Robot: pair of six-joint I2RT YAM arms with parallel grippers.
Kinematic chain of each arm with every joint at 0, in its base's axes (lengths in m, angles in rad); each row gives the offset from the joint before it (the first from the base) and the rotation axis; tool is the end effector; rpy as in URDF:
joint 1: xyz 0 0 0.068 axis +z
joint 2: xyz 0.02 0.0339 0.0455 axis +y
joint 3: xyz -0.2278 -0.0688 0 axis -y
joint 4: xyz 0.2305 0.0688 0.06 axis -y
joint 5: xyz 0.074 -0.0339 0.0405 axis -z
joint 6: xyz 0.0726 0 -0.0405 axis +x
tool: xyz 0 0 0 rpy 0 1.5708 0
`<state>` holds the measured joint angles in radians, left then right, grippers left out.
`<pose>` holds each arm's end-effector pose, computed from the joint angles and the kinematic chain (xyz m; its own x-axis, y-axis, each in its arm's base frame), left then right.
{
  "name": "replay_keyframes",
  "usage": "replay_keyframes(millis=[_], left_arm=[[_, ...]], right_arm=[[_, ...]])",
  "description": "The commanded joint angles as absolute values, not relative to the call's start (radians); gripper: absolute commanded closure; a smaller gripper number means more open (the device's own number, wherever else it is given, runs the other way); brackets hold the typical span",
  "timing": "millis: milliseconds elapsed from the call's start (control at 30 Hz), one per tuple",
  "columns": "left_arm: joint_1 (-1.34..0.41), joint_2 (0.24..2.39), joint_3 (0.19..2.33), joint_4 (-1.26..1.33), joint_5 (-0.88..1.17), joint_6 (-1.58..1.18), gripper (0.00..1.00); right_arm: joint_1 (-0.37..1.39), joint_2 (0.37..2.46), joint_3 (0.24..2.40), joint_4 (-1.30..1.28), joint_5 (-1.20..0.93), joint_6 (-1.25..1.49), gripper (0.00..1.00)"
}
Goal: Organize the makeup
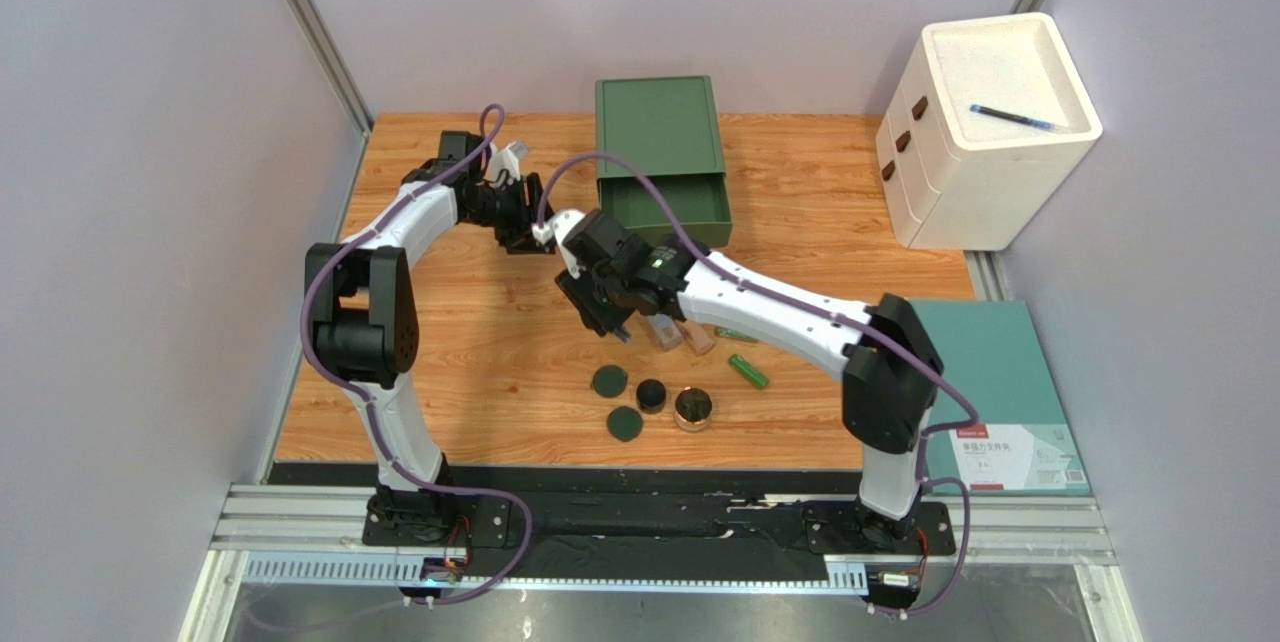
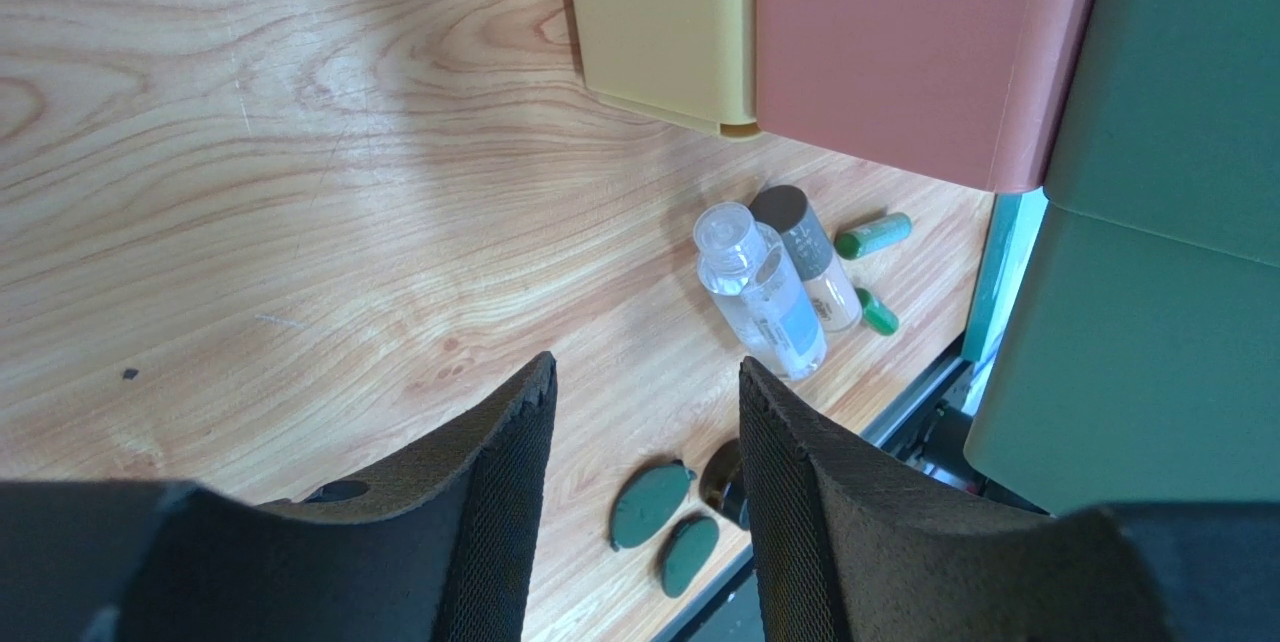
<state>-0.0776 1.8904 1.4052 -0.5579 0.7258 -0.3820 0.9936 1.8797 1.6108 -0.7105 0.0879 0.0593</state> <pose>0.3832 -0.0781 0.1645 -0.9451 -0.2062 -0.2535 0.0419 0.6929 -0.7198 0.2285 0.3393 0.2057 -0.5001 -0.6598 -0.5609 -0.7798 0.6248 -0.0397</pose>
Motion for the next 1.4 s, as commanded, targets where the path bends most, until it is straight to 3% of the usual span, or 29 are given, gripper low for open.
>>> replay_keyframes(millis=[0, 400, 967, 1233, 1267, 1333, 1367], left_arm=[[-0.074, 1.873, 1.420, -0.552, 0.730, -0.356, 0.46], [-0.074, 1.861, 1.416, -0.578, 0.727, -0.333, 0.46], [-0.074, 1.839, 1.405, -0.592, 0.715, -0.321, 0.45], [-0.074, 1.848, 1.424, -0.597, 0.715, -0.322, 0.45], [-0.074, 1.847, 1.425, -0.597, 0.715, -0.322, 0.45], [-0.074, 1.850, 1.431, -0.600, 0.712, -0.322, 0.45], [-0.074, 1.851, 1.437, -0.601, 0.710, -0.319, 0.45]], right_arm=[[0.993, 1.724, 1.755, -0.703, 0.173, 0.049, 1.00], [0.890, 1.767, 1.940, -0.588, 0.416, -0.046, 1.00], [0.769, 1.844, 1.873, -0.522, 0.379, -0.101, 1.00], [0.769, 1.839, 1.815, -0.512, 0.336, -0.097, 0.76], [0.769, 1.842, 1.813, -0.517, 0.340, -0.095, 0.65], [0.769, 1.841, 1.810, -0.518, 0.356, -0.092, 0.56], [0.769, 1.839, 1.807, -0.517, 0.360, -0.089, 0.42]])
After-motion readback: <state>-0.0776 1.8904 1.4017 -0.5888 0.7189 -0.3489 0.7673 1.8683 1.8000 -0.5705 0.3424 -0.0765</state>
